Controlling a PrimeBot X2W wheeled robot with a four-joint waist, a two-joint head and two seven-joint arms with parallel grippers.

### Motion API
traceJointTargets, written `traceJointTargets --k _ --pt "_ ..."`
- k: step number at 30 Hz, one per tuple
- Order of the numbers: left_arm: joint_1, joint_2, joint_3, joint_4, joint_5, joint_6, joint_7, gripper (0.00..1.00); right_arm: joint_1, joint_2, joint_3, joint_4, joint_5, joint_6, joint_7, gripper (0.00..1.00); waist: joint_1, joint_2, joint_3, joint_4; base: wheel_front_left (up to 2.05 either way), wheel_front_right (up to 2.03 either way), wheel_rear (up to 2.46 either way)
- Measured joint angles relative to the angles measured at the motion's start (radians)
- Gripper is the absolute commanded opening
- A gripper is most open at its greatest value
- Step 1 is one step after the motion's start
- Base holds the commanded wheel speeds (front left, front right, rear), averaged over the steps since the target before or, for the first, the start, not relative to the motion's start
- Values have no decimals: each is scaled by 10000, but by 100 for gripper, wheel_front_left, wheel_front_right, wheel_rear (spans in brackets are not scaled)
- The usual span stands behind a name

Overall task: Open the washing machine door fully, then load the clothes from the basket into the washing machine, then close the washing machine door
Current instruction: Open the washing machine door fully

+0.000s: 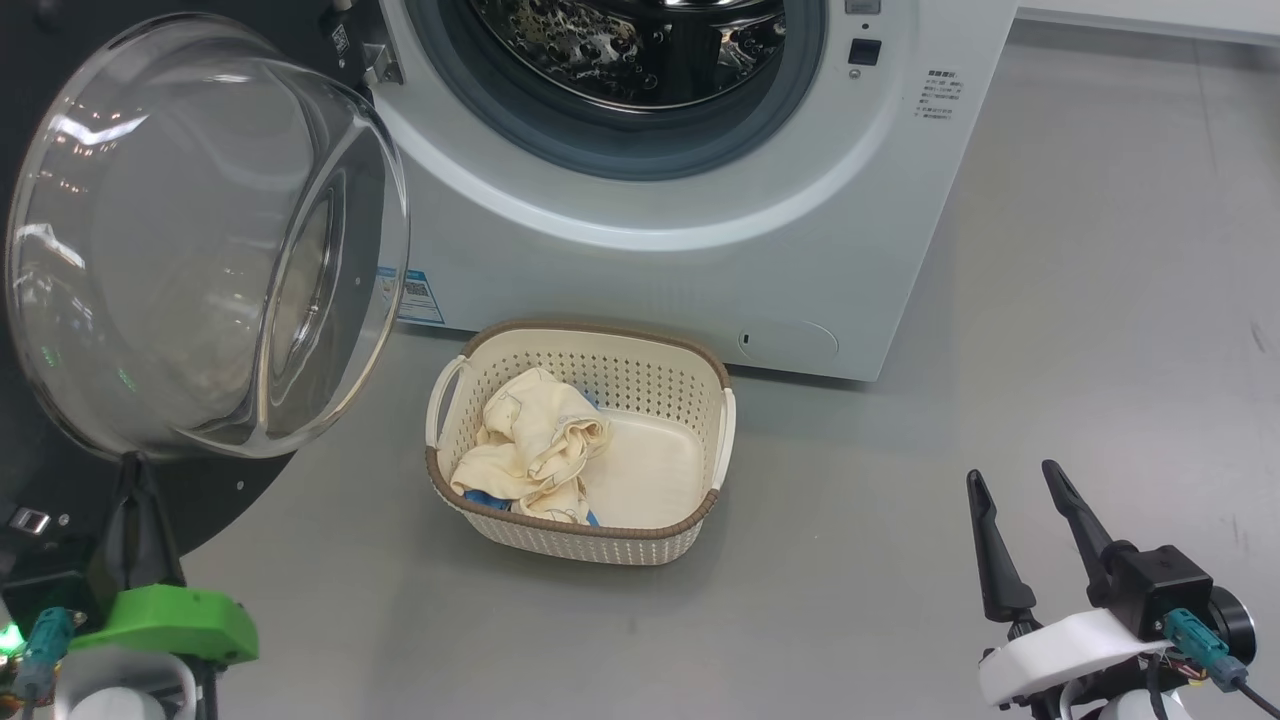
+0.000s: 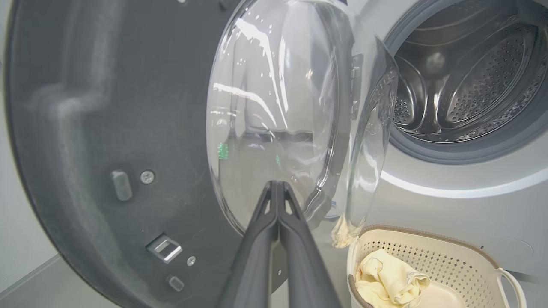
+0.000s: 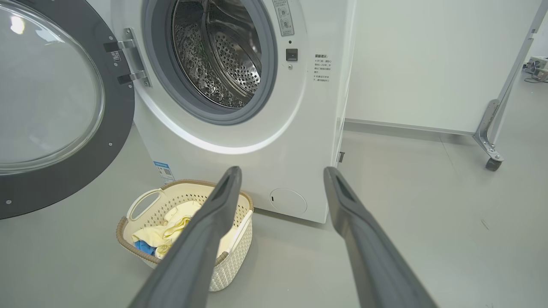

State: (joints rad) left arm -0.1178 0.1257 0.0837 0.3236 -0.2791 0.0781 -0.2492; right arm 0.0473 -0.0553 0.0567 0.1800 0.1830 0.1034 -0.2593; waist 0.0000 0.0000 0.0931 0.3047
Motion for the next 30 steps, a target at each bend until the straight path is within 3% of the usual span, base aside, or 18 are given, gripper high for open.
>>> traceJointTargets --k 8,10,11,12,15,17,30 --pt "152 -337 -531 -1106 274 -407 -17 0 -171 10 171 -71 -86 12 0 100 0 0 19 -141 0 0 0" --pt "211 -420 -786 -1218 351 -562 -27 11 -204 6 184 -127 -90 12 -2 100 0 0 32 -219 0 0 0" --pt "241 -456 -888 -1308 378 -612 -27 28 -203 6 194 -127 -92 12 0 100 0 0 39 -260 0 0 0" --pt "272 -479 -940 -1398 395 -662 -29 37 -204 6 207 -127 -96 13 0 100 0 0 46 -305 0 0 0" --pt "392 -497 -1168 -1471 472 -759 -29 49 -204 8 221 -127 -96 15 0 100 0 0 56 -455 0 0 0" --pt "476 -527 -1256 -1478 508 -832 -29 100 -204 8 224 -128 -96 17 0 100 0 0 51 -565 0 0 0" --pt "987 -694 -1469 -1384 502 -846 -29 100 -186 40 213 -174 -96 44 0 100 0 0 -111 -1420 0 0 0"
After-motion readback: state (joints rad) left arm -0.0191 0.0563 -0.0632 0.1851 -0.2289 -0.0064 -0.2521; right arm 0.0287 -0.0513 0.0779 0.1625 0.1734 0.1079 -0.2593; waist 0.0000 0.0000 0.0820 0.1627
